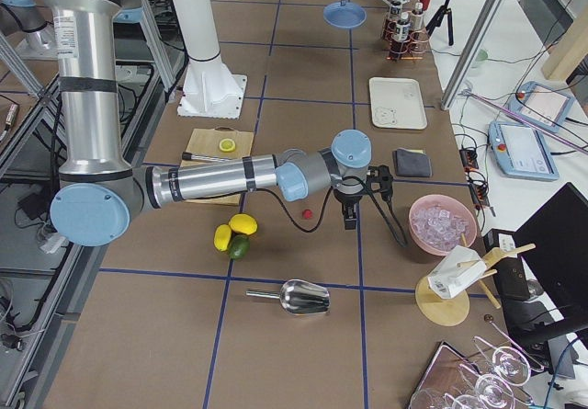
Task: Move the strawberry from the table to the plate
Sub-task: 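Carry the blue plate to center with left gripper while right arm advances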
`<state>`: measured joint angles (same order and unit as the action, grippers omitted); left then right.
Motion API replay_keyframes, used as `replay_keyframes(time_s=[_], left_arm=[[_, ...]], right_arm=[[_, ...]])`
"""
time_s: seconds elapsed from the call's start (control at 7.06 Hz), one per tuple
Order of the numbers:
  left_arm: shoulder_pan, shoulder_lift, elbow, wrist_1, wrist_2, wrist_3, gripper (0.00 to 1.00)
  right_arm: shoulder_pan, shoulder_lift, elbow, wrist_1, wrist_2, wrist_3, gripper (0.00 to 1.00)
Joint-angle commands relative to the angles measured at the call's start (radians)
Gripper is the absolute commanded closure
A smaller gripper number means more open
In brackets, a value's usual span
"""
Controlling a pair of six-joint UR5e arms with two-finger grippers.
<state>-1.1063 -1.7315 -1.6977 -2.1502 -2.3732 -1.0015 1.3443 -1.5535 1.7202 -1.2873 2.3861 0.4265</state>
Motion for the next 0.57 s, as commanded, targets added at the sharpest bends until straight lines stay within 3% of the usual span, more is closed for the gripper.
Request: replay_keyframes(time_s=[0.0, 0.28, 0.43], left_arm=[[0.222, -0.127, -0.051, 0.001, 0.16, -0.37, 1.0], [0.455, -0.247, -0.03, 0.004, 0.369, -0.588, 1.0], [0.521, -0.282, -0.026, 0.006, 0.431, -0.65, 1.0]], right_arm=[[-0.123, -0.014, -0.001, 0.228, -0.097, 0.324, 0.0], [-0.163, -0.029, 0.004, 0.243, -0.093, 0.379, 0.0], [-0.181, -0.034, 0.006, 0.271, -0.099, 0.38, 0.0]])
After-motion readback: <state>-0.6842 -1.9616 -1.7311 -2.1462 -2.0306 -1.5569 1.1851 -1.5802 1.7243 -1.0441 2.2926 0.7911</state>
